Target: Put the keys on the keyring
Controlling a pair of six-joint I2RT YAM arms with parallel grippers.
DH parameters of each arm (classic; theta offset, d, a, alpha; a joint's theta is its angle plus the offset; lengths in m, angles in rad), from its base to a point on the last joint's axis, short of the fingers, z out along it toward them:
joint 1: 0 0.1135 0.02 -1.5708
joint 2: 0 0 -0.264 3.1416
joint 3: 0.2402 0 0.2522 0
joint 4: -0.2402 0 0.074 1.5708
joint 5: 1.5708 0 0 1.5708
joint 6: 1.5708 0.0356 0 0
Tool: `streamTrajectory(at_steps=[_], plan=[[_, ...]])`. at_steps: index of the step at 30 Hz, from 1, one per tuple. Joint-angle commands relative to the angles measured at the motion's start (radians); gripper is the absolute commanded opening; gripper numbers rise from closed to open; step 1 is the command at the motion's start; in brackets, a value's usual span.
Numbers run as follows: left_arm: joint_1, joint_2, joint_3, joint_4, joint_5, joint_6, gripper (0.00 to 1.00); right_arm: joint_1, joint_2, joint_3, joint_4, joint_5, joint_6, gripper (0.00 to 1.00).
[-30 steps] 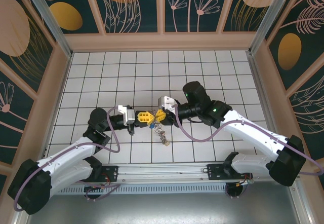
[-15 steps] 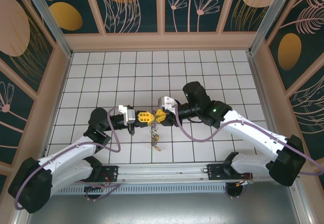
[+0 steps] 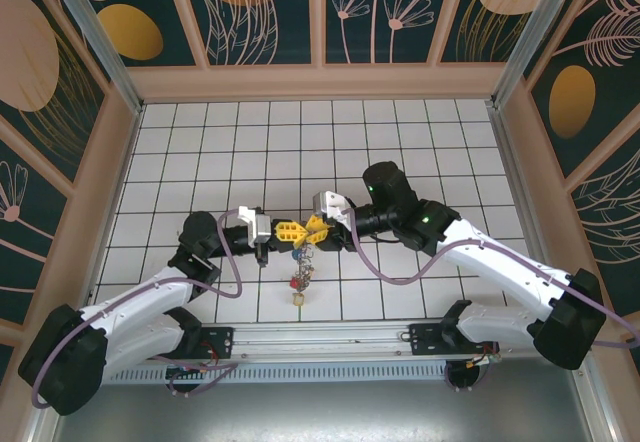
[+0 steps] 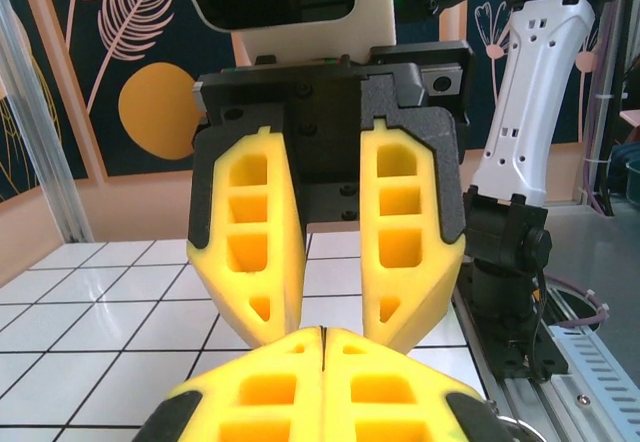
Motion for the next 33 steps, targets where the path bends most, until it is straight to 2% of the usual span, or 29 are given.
streamTrajectory(at_steps=[1, 4, 9, 11, 12, 14, 21, 29, 30, 33], plan=[[-0.006, -0.002, 0.013, 0.084, 0.011, -0.02, 0.0, 0.005, -0.013, 0.007, 0.01, -0.018, -0.022, 0.37], [-0.007, -0.006, 0.014, 0.088, 0.013, -0.025, 0.0, -0.005, -0.009, 0.005, -0.014, -0.001, -0.028, 0.37], [-0.006, -0.014, 0.016, 0.097, 0.02, -0.034, 0.0, -0.024, -0.022, -0.013, -0.02, -0.009, -0.018, 0.23], [-0.006, -0.013, 0.018, 0.097, 0.023, -0.033, 0.0, -0.024, -0.023, -0.019, -0.013, -0.009, -0.011, 0.24], [-0.006, -0.013, 0.019, 0.097, 0.026, -0.033, 0.0, -0.024, -0.025, -0.021, -0.01, -0.006, -0.009, 0.3], [-0.006, -0.01, 0.019, 0.098, 0.029, -0.035, 0.0, -0.024, -0.024, -0.021, -0.006, -0.004, -0.005, 0.32], [-0.007, -0.005, 0.019, 0.105, 0.035, -0.041, 0.0, -0.023, -0.012, -0.023, 0.03, -0.025, 0.014, 0.31], [-0.008, -0.009, 0.024, 0.109, 0.036, -0.049, 0.0, -0.023, 0.001, -0.021, 0.021, -0.014, 0.009, 0.24], [-0.008, -0.009, 0.024, 0.108, 0.035, -0.048, 0.0, -0.023, 0.001, -0.021, 0.022, -0.014, 0.009, 0.22], [-0.008, -0.007, 0.025, 0.105, 0.034, -0.047, 0.0, -0.022, 0.004, -0.012, 0.024, -0.031, 0.009, 0.03]])
